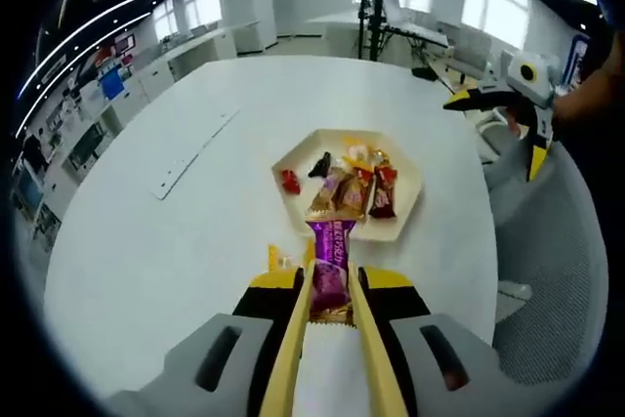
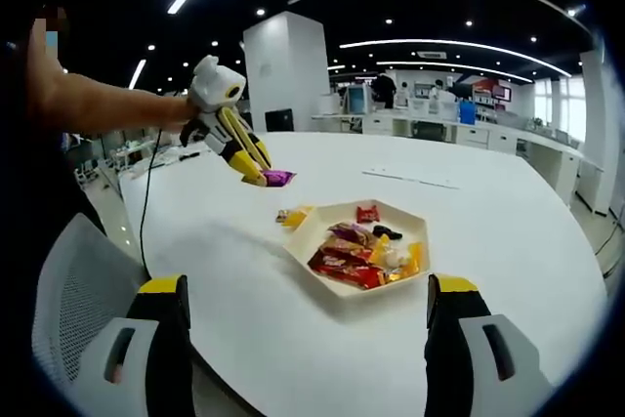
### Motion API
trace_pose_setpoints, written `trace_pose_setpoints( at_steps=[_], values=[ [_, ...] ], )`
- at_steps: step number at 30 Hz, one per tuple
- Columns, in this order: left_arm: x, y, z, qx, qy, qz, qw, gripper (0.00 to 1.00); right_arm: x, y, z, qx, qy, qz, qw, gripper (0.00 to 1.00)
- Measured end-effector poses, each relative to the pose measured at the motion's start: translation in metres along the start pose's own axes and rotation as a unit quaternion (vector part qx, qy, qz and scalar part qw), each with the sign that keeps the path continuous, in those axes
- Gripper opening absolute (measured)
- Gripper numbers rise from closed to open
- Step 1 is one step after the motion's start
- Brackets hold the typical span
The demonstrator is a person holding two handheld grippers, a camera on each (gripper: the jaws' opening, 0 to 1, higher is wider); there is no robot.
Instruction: Place the target food into the container with the food tongs after gripping and lifting it, then release it inside without dropping or visibly crushing the food.
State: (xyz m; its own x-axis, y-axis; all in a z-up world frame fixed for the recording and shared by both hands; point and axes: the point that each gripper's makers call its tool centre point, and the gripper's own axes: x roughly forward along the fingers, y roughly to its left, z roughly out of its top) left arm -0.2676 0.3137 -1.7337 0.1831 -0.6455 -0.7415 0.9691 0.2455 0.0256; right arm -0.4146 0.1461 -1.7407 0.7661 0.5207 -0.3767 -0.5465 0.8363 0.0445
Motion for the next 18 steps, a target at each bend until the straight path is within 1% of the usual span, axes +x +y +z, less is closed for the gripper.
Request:
trace_pose_setpoints(
  at_steps=[5,6,12,18],
  values=[
    [0.002,-0.002,0.008,0.005,0.001,-0.001,1.0000,0.18,0.000,0.000,0.000,0.001,-0.001,0.000,1.0000,0.99],
    [0.003,-0.004,0.009,0.005,0.003,-0.006,1.0000,0.18,0.000,-0.001,0.000,0.001,-0.002,0.000,1.0000,0.99],
    [0.011,-0.012,0.026,0.018,-0.001,-0.015,0.9997,0.18,-0.001,0.000,0.001,0.002,-0.003,-0.001,1.0000,0.99],
    [0.020,-0.014,0.043,0.028,-0.004,-0.020,0.9994,0.18,-0.001,-0.001,0.002,0.003,-0.005,-0.002,1.0000,0.99]
  ],
)
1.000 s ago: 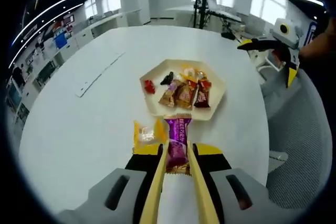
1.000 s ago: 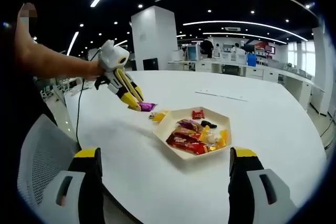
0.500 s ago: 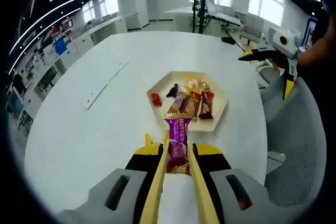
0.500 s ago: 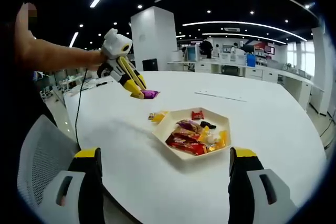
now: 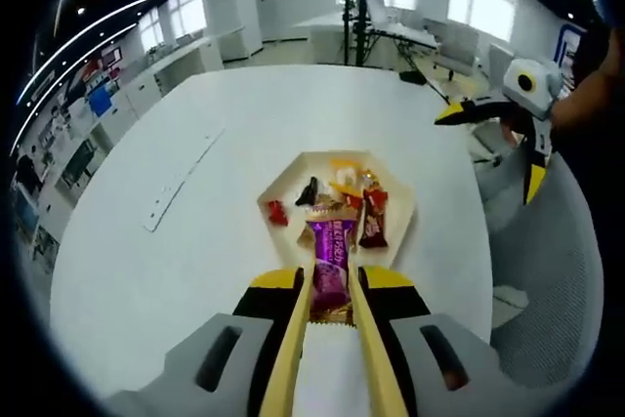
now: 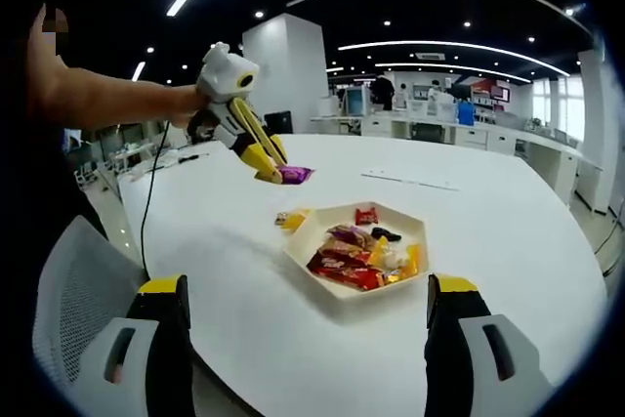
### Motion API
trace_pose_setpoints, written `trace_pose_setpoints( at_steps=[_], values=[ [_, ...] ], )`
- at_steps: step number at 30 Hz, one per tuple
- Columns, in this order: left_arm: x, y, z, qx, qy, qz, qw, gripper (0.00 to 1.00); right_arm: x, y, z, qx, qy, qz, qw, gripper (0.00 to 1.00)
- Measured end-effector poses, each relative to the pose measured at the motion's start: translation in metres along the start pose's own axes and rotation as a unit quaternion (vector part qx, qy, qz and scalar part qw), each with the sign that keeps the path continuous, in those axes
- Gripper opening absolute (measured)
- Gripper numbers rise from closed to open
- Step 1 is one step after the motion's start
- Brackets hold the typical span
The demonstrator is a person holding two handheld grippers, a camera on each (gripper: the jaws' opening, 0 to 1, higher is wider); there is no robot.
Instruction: Place the target food into the container with the food tongs after gripping and lifting it, then release it inside without dropping or visibly crushing the food.
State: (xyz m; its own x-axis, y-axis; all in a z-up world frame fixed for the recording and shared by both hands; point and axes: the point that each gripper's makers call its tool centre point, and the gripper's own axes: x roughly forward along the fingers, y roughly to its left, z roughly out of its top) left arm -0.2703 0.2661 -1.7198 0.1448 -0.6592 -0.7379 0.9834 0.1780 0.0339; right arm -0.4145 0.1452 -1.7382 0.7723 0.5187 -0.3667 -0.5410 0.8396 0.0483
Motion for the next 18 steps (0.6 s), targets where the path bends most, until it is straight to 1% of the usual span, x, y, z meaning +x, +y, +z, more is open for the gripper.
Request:
trace_pose_setpoints(
  at_steps=[3,9,16,18],
  values=[
    [0.006,-0.001,0.006,0.004,0.002,-0.003,1.0000,0.18,0.000,-0.001,0.000,0.001,0.000,-0.002,1.0000,0.99],
    [0.016,0.006,0.018,0.010,0.008,-0.009,0.9999,0.18,-0.001,-0.004,0.000,0.003,-0.001,-0.008,1.0000,0.99],
    [0.025,0.013,0.042,0.026,0.009,-0.015,0.9995,0.18,-0.002,-0.004,0.002,0.005,-0.007,-0.009,0.9999,0.99],
    [0.028,0.015,0.046,0.029,0.010,-0.014,0.9994,0.18,-0.002,-0.004,0.002,0.006,-0.008,-0.009,0.9999,0.99]
  ],
)
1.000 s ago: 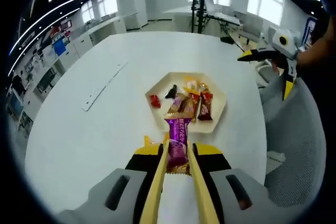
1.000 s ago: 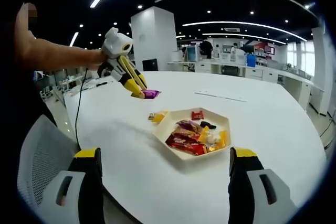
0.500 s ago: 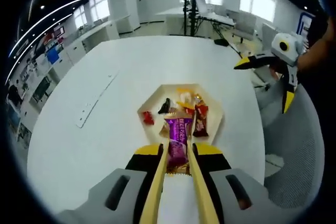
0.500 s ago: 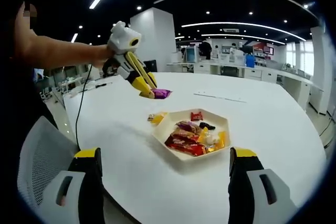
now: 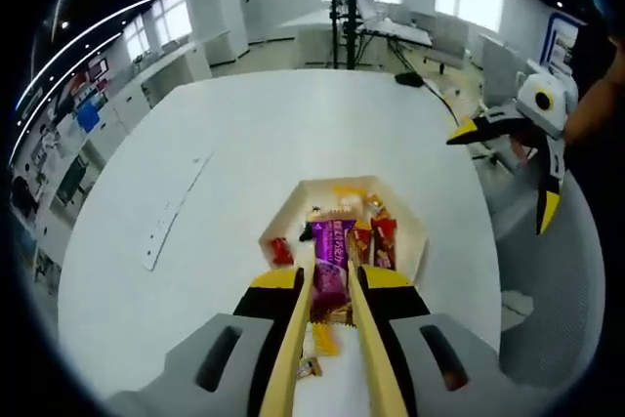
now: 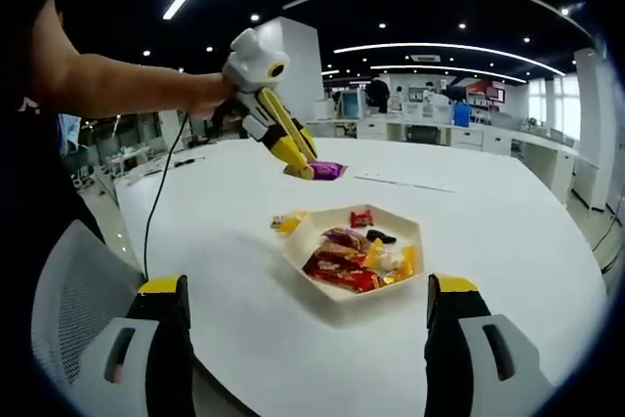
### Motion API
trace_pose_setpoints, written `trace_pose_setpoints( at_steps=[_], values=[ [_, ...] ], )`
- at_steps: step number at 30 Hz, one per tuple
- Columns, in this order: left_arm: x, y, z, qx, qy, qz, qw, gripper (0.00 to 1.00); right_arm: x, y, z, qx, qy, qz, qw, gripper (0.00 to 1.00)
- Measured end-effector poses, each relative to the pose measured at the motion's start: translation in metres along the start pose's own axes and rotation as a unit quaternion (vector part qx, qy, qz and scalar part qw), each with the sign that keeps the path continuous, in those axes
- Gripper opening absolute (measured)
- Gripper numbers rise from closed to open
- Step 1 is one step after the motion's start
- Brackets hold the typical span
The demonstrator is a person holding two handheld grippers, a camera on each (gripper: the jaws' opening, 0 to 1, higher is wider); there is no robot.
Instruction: Place the target food into the container with the food tongs after gripping and lifting it, then release it inside without dropping or visibly crushing the food.
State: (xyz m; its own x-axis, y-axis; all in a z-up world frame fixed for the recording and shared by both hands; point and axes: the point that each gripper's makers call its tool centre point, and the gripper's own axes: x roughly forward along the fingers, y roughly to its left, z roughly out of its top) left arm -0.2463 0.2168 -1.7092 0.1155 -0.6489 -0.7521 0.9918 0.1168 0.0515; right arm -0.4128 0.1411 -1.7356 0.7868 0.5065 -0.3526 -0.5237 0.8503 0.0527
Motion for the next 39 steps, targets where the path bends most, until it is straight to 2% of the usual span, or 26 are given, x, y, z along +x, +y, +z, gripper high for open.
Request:
trace_pose_setpoints(
  at_steps=[9,15,17,18,22,25,39],
  values=[
    [0.016,0.006,0.025,0.001,-0.017,-0.004,0.9999,0.18,0.001,0.001,-0.002,-0.001,0.007,0.002,1.0000,0.99],
    [0.027,0.005,0.028,0.014,-0.017,-0.004,0.9998,0.20,0.001,-0.002,-0.003,0.005,0.007,-0.003,1.0000,0.99],
    [0.028,0.004,0.031,0.016,-0.028,-0.005,0.9995,0.23,0.001,0.000,-0.003,0.001,0.008,0.000,1.0000,0.99],
    [0.030,0.007,0.032,0.026,-0.028,0.004,0.9993,0.23,0.001,0.000,-0.003,0.000,0.009,0.001,1.0000,0.99],
    [0.031,0.010,0.029,0.043,-0.022,0.016,0.9987,0.25,0.001,-0.002,-0.003,0.006,0.008,0.000,1.0000,0.99],
    [0.026,0.016,0.030,0.035,-0.034,0.024,0.9985,0.26,0.002,0.000,-0.003,0.003,0.008,0.003,1.0000,0.99],
    [0.004,0.026,0.013,0.005,-0.043,0.036,0.9984,0.27,0.002,0.001,-0.004,0.002,0.010,0.005,0.9999,0.99]
  ],
)
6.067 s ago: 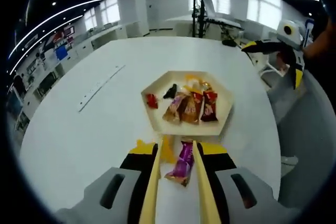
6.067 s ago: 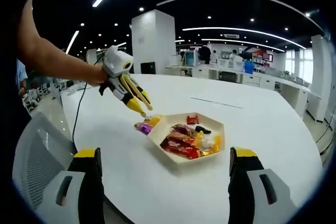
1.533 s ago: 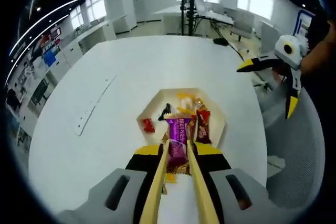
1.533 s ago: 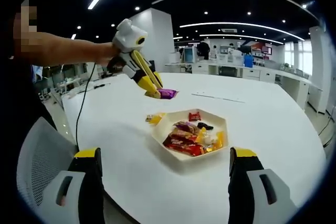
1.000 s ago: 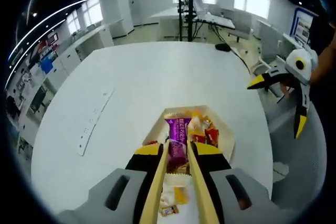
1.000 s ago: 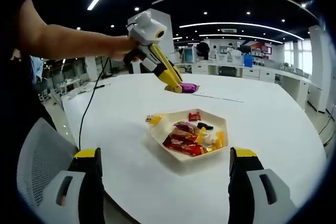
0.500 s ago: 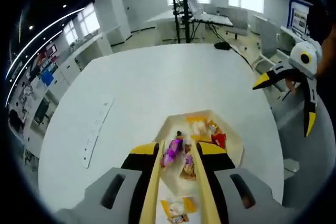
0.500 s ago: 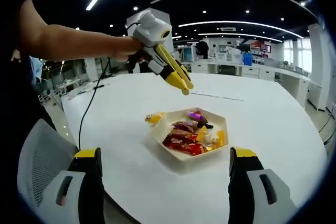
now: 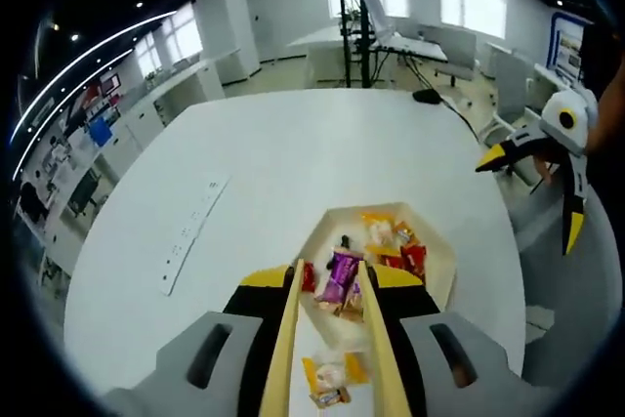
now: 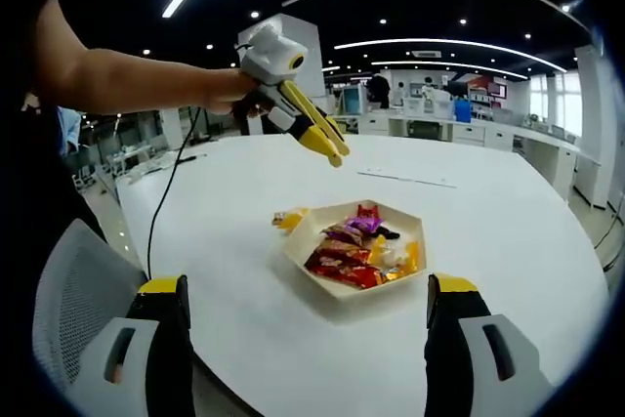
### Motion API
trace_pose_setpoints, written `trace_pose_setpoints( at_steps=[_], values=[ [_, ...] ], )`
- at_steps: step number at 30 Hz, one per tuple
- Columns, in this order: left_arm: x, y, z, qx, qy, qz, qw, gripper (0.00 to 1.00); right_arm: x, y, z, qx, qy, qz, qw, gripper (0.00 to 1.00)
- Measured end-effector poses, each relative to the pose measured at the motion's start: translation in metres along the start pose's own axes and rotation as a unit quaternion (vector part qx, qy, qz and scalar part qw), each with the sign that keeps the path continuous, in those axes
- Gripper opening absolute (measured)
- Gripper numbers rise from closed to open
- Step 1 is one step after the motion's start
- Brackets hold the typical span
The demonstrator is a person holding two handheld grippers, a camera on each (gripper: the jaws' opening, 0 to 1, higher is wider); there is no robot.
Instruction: Place the target food into the container with the food tongs after gripping and lifting it, then release it inside without dropping or visibly crushing the food.
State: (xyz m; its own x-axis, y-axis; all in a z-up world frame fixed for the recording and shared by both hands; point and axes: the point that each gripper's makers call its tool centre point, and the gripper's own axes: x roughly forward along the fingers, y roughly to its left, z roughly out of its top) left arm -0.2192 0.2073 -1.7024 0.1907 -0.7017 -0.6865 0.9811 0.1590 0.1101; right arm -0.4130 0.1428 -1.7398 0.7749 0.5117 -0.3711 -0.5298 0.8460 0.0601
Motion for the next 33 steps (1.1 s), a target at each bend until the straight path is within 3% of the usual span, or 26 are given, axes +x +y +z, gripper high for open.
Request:
trace_pose_setpoints(
  at_steps=[10,33],
  values=[
    [-0.013,0.010,-0.022,-0.034,-0.014,0.023,0.9991,0.27,0.000,0.001,0.000,-0.005,0.001,0.000,1.0000,0.99],
    [-0.047,0.022,-0.098,-0.086,-0.007,0.062,0.9943,0.27,0.003,0.006,-0.004,-0.010,0.014,0.011,0.9998,0.99]
  ],
)
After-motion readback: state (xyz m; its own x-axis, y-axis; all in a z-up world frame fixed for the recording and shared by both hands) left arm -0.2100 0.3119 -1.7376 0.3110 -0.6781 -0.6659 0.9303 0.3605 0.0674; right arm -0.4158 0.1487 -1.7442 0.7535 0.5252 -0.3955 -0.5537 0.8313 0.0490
